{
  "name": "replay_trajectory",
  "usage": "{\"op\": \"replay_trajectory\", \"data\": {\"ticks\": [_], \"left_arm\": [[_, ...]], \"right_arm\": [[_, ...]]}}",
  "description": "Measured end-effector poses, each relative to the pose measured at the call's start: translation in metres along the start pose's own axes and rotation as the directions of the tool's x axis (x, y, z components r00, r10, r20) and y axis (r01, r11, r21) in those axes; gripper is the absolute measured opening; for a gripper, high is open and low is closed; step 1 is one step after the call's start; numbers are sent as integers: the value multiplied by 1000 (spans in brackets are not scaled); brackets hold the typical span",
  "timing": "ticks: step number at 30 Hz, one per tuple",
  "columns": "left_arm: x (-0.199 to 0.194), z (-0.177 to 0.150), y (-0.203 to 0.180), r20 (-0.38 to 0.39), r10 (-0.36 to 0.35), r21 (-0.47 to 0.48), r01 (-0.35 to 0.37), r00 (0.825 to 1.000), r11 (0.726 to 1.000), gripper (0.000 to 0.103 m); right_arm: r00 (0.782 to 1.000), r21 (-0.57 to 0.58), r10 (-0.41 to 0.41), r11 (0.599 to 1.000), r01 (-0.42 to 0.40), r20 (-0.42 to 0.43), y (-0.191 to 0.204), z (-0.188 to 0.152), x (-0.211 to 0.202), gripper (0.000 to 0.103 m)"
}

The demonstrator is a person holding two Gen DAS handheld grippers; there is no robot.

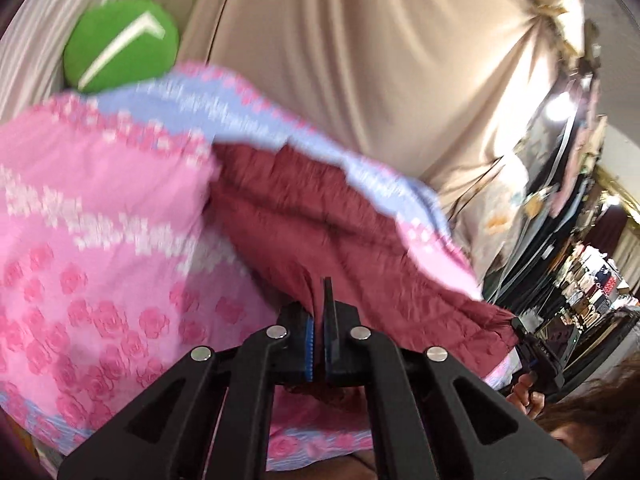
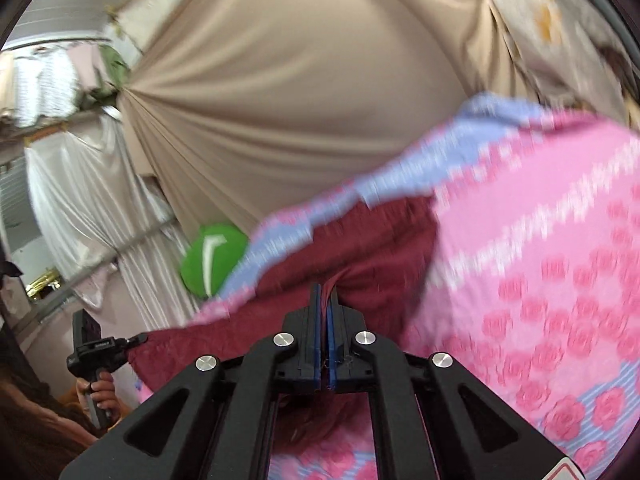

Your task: Fold large clothes

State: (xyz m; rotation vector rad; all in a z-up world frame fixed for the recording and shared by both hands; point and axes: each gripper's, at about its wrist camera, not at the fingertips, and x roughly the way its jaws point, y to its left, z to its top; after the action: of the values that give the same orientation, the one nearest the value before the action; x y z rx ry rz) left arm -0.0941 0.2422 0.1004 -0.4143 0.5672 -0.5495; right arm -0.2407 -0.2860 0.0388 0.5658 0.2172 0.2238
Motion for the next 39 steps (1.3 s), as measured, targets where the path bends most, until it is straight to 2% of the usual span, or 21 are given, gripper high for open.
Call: {"op": "replay_trajectory", "data": {"ticks": [4,9,13,16,20,23,26,30,33,37,39], "left_arm": [[-40,16,-21,127,-25,41,19,992,999,1],[-76,34,-30,240,-40,52,28,970,998,1],[-78,53,-33,272,-23,58,7,962,998,1],[-57,71,-32,240,-2,59,-13,971,998,1],[-7,100,-23,188,64,62,-77,980,995,1],[53,126,-3,112,124,38,-129,986,991,1],[109,141,18,39,191,24,-192,981,981,1],[189,149,48,-55,310,30,-309,949,951,1],[237,148,76,-133,350,8,-352,927,936,1],[288,139,105,-215,414,21,-420,884,907,1],[307,131,116,-252,427,22,-436,869,900,2]], "right_arm": [[990,-74,66,996,-57,127,26,23,-35,3],[959,-132,136,986,-106,247,53,44,-65,3],[945,-158,166,979,-126,281,62,60,-64,3],[948,-169,150,980,-105,280,65,75,-47,3],[965,-143,95,988,-61,244,47,100,-1,3],[982,-85,46,996,-31,183,21,120,51,3],[993,-39,-13,999,17,119,-5,133,103,3],[995,29,-92,995,91,33,-44,140,175,3],[989,73,-143,987,145,-35,-70,135,218,3],[960,103,-237,962,254,-151,-105,117,274,3],[934,90,-293,944,316,-204,-120,104,297,3]]}}
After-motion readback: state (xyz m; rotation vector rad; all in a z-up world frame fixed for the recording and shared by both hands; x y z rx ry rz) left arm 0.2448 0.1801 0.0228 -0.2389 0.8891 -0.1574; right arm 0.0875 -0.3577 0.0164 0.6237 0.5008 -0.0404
